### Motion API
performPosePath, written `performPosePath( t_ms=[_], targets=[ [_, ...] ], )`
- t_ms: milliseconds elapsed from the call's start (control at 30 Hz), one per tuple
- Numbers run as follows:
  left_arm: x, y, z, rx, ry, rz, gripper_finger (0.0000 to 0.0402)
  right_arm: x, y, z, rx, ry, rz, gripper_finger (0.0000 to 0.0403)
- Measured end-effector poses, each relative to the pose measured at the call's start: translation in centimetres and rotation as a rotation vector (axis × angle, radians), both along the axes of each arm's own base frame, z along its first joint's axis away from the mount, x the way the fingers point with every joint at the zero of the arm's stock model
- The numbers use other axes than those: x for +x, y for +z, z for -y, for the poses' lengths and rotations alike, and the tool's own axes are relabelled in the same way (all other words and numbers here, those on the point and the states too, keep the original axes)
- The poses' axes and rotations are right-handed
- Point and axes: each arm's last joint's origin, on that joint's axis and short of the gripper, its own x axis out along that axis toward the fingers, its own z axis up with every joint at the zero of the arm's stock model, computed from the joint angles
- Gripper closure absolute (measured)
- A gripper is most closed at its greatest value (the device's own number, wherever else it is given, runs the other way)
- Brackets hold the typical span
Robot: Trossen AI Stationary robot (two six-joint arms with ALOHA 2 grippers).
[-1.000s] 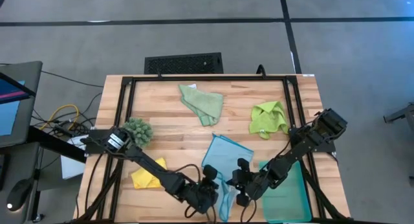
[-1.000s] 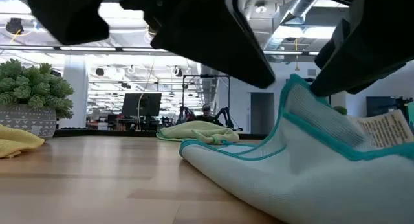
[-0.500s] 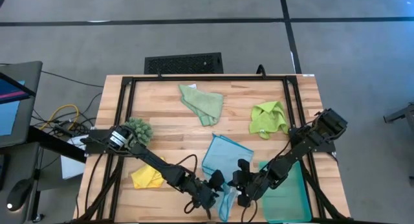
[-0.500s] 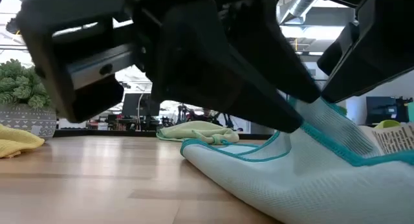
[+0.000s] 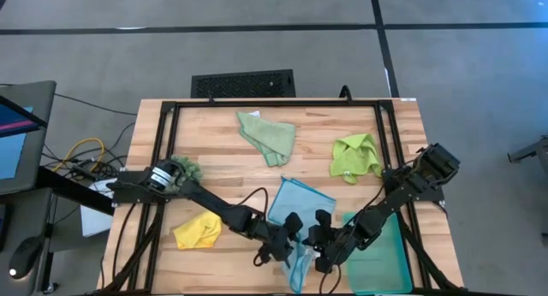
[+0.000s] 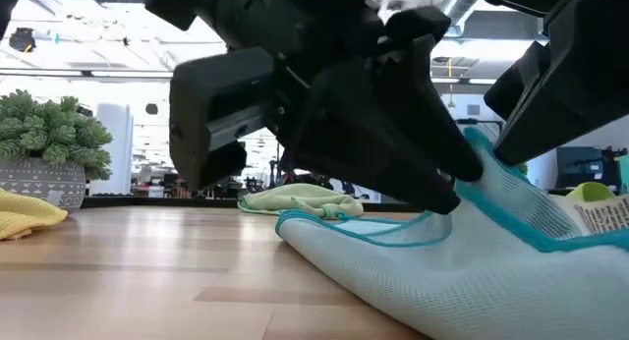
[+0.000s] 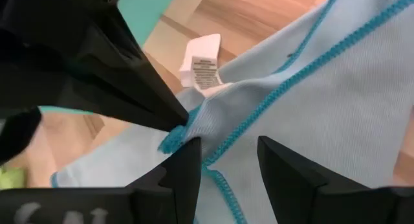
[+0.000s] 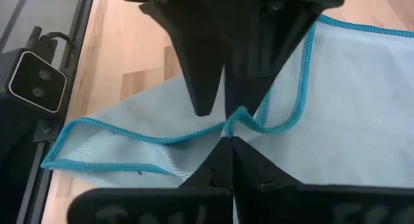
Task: Fold microfiber towels
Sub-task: Fold the blue microfiber cloth
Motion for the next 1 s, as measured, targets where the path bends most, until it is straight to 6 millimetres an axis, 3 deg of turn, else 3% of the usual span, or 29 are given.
performPosePath(
  t_ms=[267, 567, 733, 1000],
  targets=[
    [0.0, -0.2, -0.4, 0.03, 0.015, -0.016, 0.0277, 0.0, 0.0, 0.0, 0.0, 0.0, 0.0, 0.0386],
    [0.0, -0.1, -0.3, 0.087, 0.059, 0.016, 0.0394, 0.0, 0.0, 0.0, 0.0, -0.001, 0.0, 0.0383],
    [-0.8, 0.6, 1.8, 0.205, 0.132, 0.044, 0.0399, 0.0, 0.0, 0.0, -0.004, -0.004, 0.003, 0.0386],
    [-1.9, 4.8, 6.1, 0.249, 0.138, -0.004, 0.0401, 0.6, 0.7, -0.2, 0.041, -0.089, 0.118, 0.0389]
  ],
)
